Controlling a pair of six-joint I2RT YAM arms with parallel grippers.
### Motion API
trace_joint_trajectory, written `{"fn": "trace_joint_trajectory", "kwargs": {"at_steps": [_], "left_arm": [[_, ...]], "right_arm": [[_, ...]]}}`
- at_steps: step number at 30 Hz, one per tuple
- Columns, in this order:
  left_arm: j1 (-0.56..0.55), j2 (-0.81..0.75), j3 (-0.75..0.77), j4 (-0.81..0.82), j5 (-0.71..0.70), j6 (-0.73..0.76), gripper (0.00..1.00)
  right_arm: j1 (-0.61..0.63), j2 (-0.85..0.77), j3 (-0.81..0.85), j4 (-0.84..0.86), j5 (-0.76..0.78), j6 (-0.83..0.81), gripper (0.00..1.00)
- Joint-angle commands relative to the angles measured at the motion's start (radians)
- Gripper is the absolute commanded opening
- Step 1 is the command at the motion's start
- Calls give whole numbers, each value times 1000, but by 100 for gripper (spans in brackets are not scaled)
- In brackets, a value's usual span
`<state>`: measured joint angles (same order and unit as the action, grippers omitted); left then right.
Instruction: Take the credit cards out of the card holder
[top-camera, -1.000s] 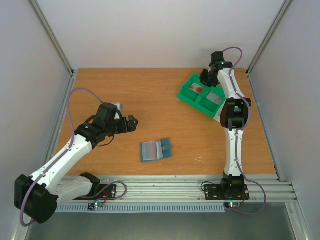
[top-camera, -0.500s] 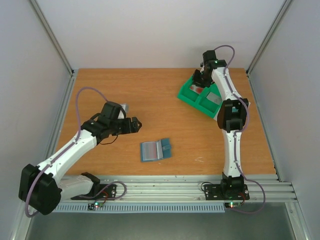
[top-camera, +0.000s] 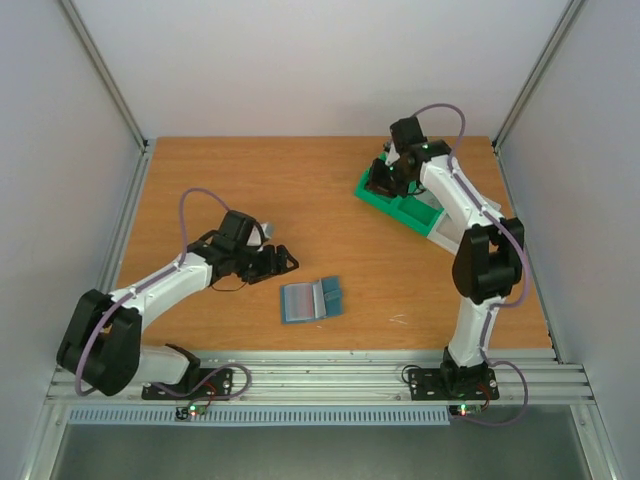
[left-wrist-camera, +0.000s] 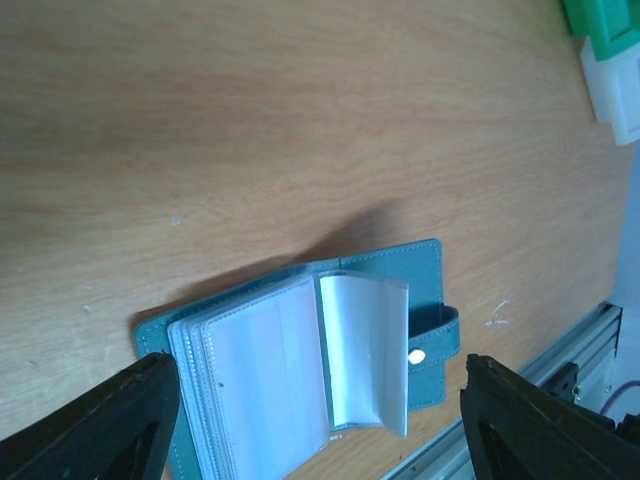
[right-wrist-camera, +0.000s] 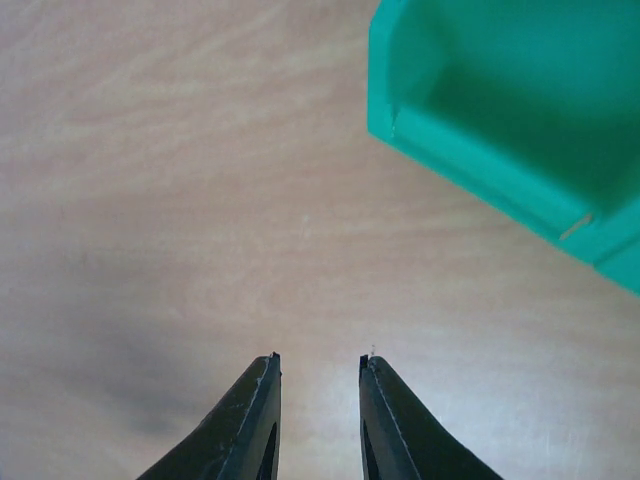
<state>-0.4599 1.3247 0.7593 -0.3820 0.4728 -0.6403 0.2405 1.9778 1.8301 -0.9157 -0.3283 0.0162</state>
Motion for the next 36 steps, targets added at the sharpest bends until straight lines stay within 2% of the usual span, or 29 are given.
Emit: {"fn": "trace_joint_trajectory", "kwargs": {"at_steps": [1, 10, 16, 29, 33, 36], "left_arm": [[-2, 34, -44, 123, 112, -38, 78], [-2, 52, -108, 155, 138, -42, 77], [-2, 62, -158, 212, 188, -54, 70], [-2, 98, -231, 276, 166, -74, 65], [-2, 112, -243, 312, 183, -86, 57], [-2, 122, -246, 325, 185, -108, 45]], "right_arm": [[42, -148, -166, 91, -27, 60, 23], [194, -342, -410, 136, -40, 72, 25], [294, -413, -539, 186, -72, 112, 25], [424, -347, -652, 330, -130, 189, 24], [457, -318, -664, 356, -161, 210, 23], [498, -310, -674, 358, -169, 220, 22]]}}
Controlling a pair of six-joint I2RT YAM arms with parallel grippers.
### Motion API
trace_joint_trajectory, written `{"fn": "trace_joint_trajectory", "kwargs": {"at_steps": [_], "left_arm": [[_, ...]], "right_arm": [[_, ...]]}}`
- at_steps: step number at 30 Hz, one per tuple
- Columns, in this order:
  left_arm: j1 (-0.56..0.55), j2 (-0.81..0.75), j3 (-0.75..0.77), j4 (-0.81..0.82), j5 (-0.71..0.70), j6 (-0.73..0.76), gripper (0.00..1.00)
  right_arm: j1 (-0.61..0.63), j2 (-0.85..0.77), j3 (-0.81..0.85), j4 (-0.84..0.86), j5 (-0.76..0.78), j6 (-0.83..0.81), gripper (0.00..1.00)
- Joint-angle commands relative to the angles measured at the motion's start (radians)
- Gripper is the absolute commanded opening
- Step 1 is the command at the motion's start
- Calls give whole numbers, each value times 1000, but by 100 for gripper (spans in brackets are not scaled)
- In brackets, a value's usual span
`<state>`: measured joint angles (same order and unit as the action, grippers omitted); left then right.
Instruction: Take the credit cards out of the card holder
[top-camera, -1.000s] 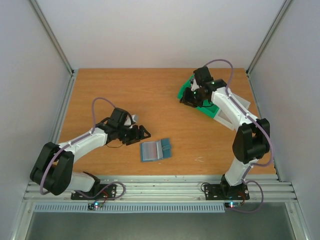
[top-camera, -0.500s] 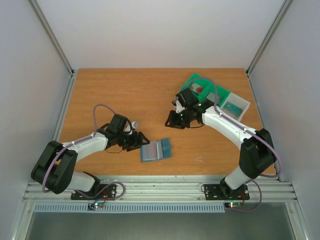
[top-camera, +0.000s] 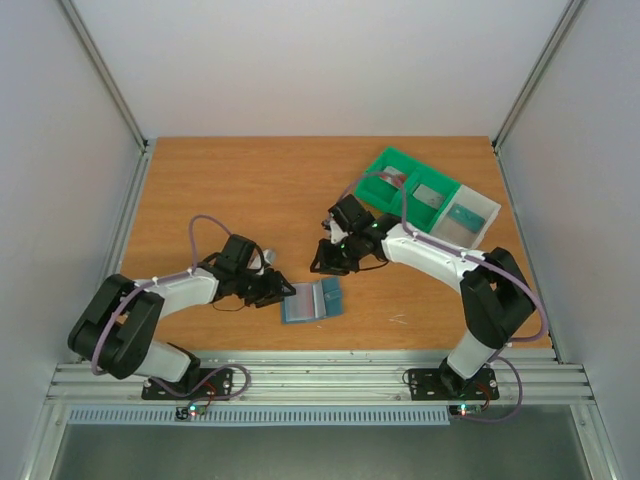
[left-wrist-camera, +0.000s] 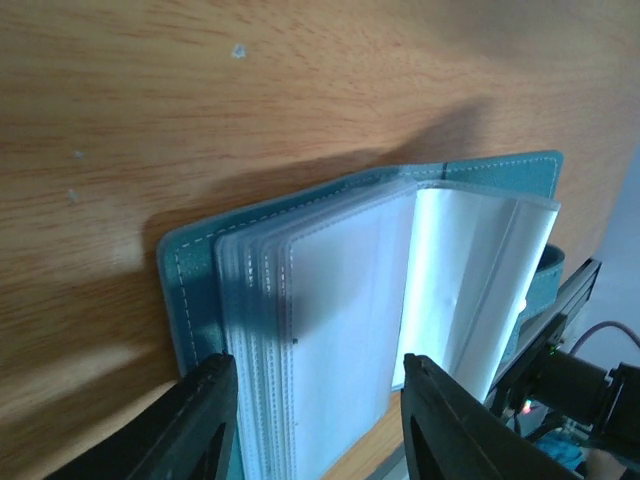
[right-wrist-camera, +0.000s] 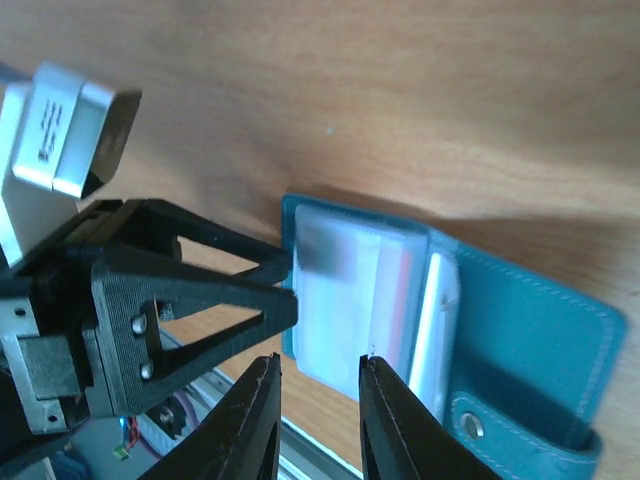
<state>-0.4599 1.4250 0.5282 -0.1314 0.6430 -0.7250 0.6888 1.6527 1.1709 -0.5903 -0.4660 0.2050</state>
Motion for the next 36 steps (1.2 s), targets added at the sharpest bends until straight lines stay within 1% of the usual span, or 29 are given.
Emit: {"fn": "trace_joint_trajectory", "kwargs": {"at_steps": [1, 5, 9, 12, 15, 18, 22, 27, 29, 32, 36], "left_arm": [[-2, 25, -15, 80, 14, -32, 42], [-2, 46, -27, 118, 21, -64, 35], [-2, 69, -43, 194, 45, -103, 33], [-2, 73, -46, 205, 40, -117, 28], [-2, 72, -33, 204, 43, -128, 28], [-2, 70, -31, 204, 28, -139, 29], [-2, 93, -47, 264, 60, -185, 29], [-2, 105, -48, 279, 60, -191, 29], [-2, 108, -44, 289, 84, -192, 30], [-2, 100, -38, 277, 106, -197, 31], [-2, 79, -40, 247, 80, -191, 33]], "right_arm": [[60, 14, -23, 31, -31, 36, 22], [87, 11, -65, 52, 4, 52, 22], [103, 39, -89, 71, 16, 50, 22], [113, 29, -117, 77, 86, 52, 20], [121, -13, -173, 107, 145, 57, 20], [120, -9, -201, 116, 190, 66, 20], [120, 8, -207, 101, 237, 52, 19], [120, 13, -196, 73, 306, 17, 18], [120, 13, -197, 81, 299, 19, 17], [120, -2, -213, 139, 228, 29, 17], [121, -13, -220, 181, 164, 49, 18]]}}
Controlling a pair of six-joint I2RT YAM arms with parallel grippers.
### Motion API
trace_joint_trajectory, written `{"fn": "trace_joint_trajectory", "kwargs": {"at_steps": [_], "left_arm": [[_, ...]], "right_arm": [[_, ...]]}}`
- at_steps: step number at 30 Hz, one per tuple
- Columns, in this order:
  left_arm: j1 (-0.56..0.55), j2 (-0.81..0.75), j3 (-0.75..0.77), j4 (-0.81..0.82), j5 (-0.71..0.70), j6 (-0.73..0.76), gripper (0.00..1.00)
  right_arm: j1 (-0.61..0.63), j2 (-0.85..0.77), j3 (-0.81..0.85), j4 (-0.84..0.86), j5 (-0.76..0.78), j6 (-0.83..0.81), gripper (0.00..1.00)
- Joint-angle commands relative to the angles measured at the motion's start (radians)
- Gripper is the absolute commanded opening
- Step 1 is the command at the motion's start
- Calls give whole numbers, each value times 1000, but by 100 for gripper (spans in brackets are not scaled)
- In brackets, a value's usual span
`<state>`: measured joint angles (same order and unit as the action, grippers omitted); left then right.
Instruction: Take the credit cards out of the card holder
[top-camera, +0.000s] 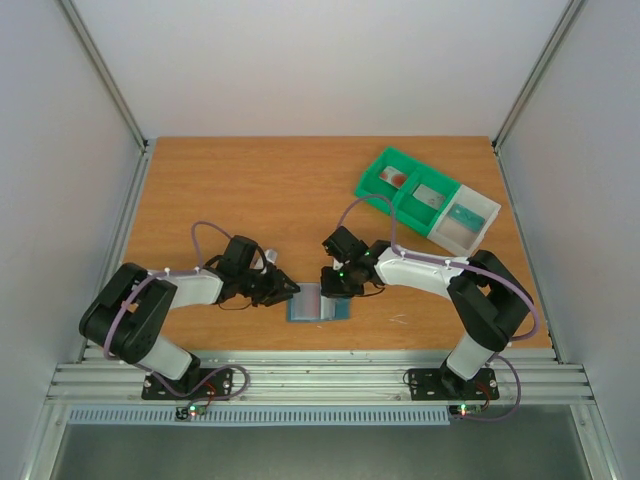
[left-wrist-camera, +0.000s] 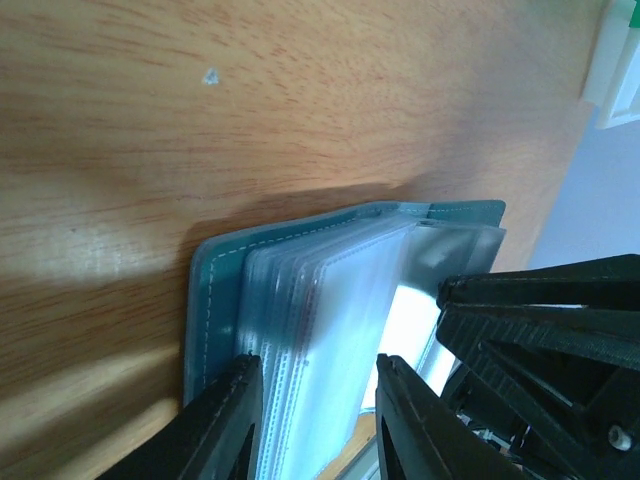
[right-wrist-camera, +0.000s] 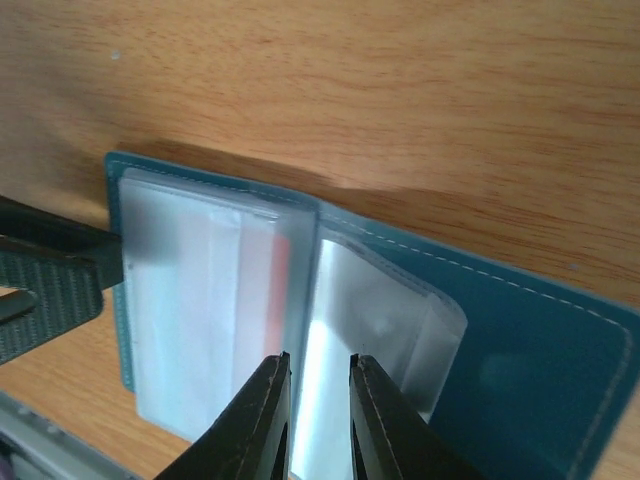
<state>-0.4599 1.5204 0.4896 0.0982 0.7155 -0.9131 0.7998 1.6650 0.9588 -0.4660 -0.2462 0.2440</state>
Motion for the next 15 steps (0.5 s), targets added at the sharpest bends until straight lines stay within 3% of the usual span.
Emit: {"fn": "trace_joint_trajectory", "kwargs": {"at_steps": [1, 15], "left_arm": [[-2, -16, -2, 17, 9, -4, 34], [-3, -51, -3, -45, -3, 27, 38]], "right_arm": [[10, -24, -4, 58, -67, 15, 18], [15, 57, -42, 176, -163, 42, 18]]}}
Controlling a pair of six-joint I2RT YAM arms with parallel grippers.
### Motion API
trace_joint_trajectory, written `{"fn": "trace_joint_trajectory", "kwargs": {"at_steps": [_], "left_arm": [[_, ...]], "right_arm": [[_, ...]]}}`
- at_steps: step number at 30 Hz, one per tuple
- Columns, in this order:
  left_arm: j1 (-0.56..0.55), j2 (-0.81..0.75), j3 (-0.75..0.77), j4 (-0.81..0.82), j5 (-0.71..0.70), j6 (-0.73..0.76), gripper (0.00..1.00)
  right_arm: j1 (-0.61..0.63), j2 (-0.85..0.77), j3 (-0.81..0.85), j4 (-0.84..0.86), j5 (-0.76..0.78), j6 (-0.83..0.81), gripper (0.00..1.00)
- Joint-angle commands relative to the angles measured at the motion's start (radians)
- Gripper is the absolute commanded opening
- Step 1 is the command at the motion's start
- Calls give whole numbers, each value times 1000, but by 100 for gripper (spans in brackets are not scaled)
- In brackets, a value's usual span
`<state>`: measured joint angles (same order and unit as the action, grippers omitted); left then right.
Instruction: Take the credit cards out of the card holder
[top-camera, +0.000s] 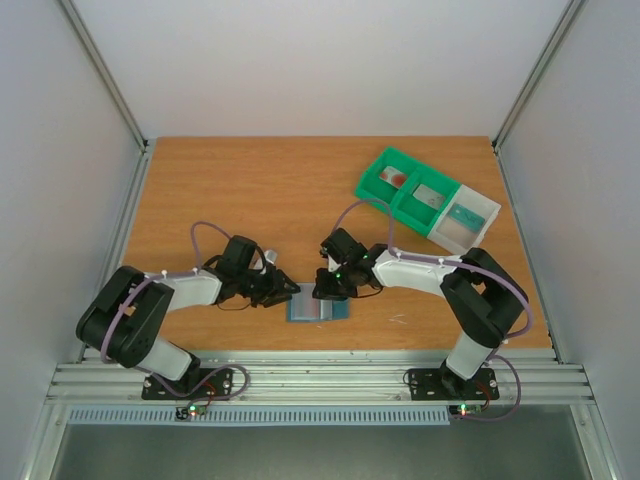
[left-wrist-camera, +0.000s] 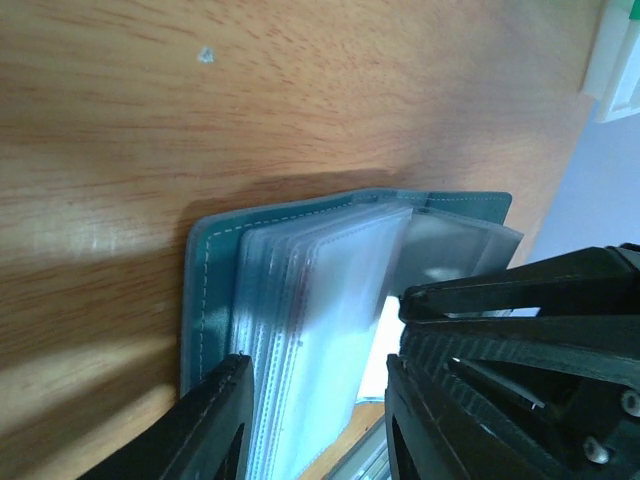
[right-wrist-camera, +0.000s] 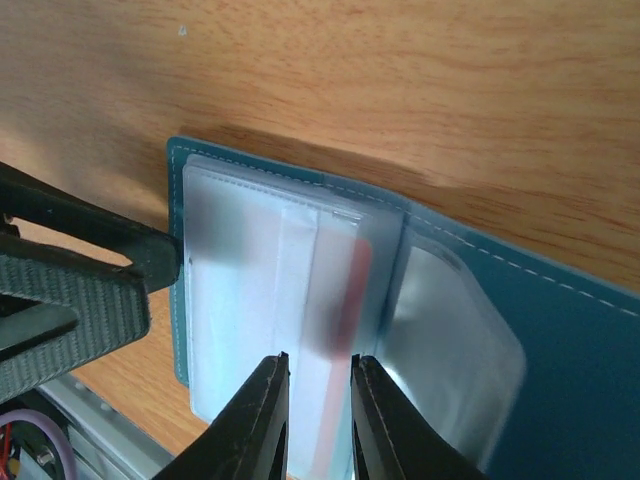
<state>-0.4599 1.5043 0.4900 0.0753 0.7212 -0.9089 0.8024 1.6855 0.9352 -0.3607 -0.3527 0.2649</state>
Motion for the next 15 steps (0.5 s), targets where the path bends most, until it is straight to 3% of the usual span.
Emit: {"fn": "trace_joint_trajectory", "kwargs": {"at_steps": [1, 15], "left_arm": [[-3, -36, -6, -23, -11, 27, 38], [-3, -74, -43, 6, -6, 3, 42]], "right_arm": [[12, 47, -16, 79, -67, 27, 18], [14, 65, -69, 84, 28, 4, 7]]}}
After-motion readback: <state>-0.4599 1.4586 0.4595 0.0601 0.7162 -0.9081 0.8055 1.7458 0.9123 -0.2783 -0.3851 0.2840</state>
